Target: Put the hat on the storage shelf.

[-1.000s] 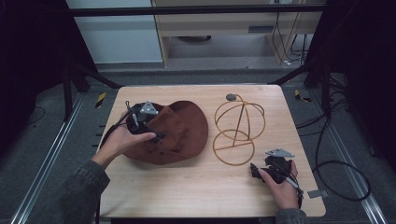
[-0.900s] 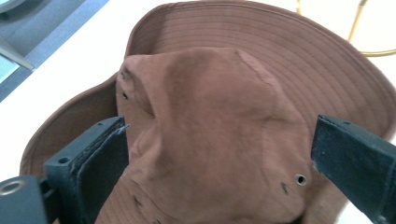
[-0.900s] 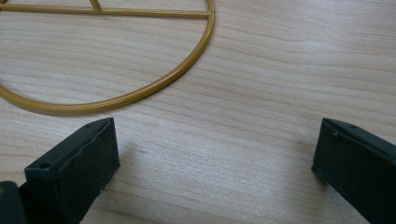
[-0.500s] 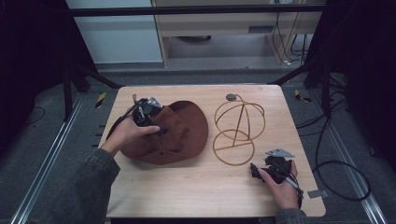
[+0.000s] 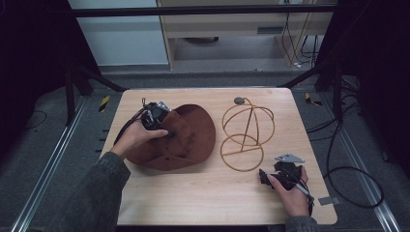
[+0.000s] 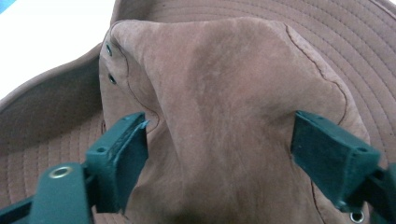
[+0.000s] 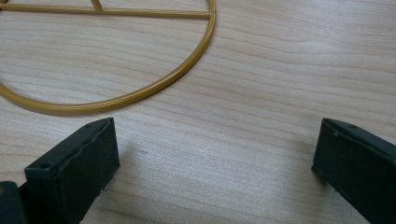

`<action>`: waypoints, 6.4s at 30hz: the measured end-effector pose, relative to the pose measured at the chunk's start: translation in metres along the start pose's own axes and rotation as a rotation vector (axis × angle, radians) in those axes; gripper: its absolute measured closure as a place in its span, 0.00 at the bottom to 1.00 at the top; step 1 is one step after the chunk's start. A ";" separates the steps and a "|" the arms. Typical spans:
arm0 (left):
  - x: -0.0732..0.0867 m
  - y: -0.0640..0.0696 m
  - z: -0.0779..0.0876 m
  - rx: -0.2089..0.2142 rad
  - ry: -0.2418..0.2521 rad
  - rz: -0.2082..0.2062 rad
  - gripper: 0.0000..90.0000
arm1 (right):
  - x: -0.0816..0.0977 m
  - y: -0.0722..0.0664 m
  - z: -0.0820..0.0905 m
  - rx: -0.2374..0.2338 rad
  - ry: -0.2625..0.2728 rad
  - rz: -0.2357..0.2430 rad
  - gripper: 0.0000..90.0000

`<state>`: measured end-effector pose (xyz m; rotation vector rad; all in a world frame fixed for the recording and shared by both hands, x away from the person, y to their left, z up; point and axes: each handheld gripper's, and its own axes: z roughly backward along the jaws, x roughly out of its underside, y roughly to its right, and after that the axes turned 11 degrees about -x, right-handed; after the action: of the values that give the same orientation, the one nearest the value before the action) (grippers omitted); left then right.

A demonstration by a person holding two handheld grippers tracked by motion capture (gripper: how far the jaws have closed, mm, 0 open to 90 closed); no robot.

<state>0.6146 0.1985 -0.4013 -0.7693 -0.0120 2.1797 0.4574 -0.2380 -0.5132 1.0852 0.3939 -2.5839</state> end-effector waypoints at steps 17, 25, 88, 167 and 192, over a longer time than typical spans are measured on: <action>-0.002 -0.002 0.003 0.018 -0.057 -0.017 0.98 | 0.000 0.000 0.000 -0.002 0.000 0.004 0.00; -0.002 -0.001 0.029 -0.002 0.003 -0.031 0.99 | 0.000 0.001 0.000 -0.009 -0.002 0.009 0.01; 0.012 0.032 0.240 -0.101 0.396 -0.148 0.98 | 0.005 0.013 0.008 -0.037 -0.007 0.031 0.01; -0.095 0.081 0.259 -0.083 0.443 -0.305 0.98 | 0.005 0.014 0.008 -0.036 -0.009 0.033 0.01; -0.129 0.097 0.238 -0.059 0.449 -0.326 0.98 | 0.005 0.014 0.008 -0.037 -0.007 0.033 0.01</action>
<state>0.4846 0.0996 -0.1646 -1.1875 0.0261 1.6720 0.4540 -0.2544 -0.5134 1.0604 0.4170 -2.5405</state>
